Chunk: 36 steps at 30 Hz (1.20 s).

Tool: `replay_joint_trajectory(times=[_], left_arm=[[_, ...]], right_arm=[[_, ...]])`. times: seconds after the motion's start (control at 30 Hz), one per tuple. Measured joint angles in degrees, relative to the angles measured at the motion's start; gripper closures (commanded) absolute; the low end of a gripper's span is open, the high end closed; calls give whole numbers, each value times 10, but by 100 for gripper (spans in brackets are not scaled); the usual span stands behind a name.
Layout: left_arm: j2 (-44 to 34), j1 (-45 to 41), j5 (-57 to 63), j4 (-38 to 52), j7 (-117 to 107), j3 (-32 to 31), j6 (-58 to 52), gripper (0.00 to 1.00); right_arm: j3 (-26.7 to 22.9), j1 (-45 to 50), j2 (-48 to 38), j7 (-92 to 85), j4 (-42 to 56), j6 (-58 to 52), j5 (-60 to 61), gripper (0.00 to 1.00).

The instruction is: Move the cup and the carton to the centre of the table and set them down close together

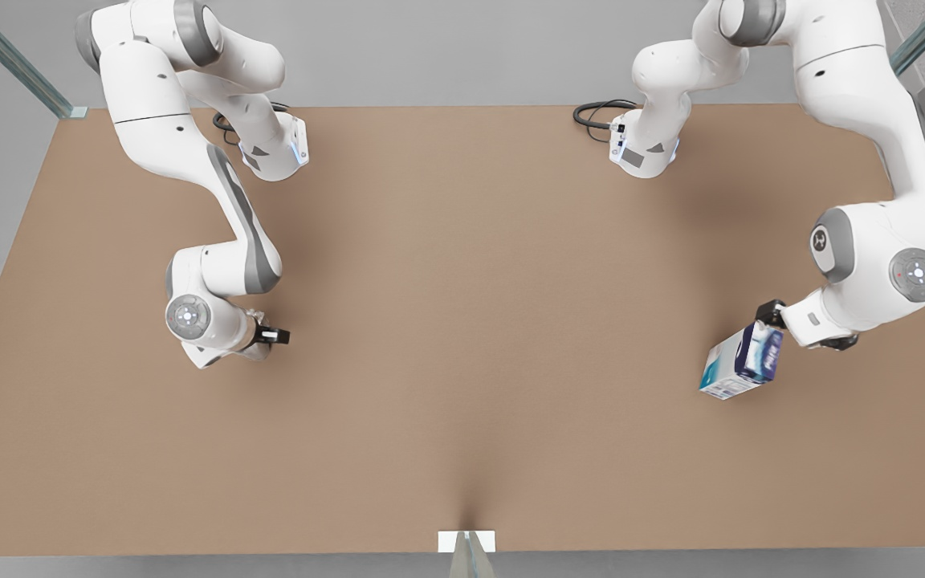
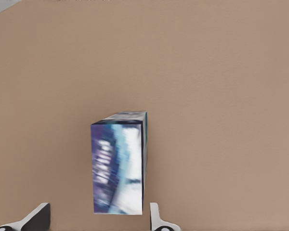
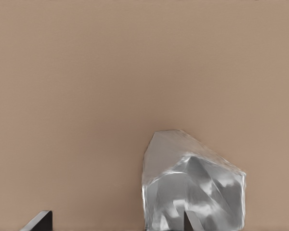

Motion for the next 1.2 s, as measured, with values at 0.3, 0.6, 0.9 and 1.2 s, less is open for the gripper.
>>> replay_joint_trajectory(times=[0.3, 0.6, 0.9, 1.2], left_arm=[[17, -10, -6, -25, -81, 0, 25, 0], [24, -12, -6, -67, -94, 0, 60, 1], [26, -15, 3, -91, -120, 0, 74, 1], [45, -26, 6, -86, -105, 0, 114, 38]], right_arm=[[-1, -3, 21, -12, 2, 12, 1, 0], [-1, -13, 47, -14, 0, 23, -1, 18], [-2, -16, 59, -14, 0, 20, -2, 79], [-1, -23, 58, -24, 6, 18, -4, 79]])
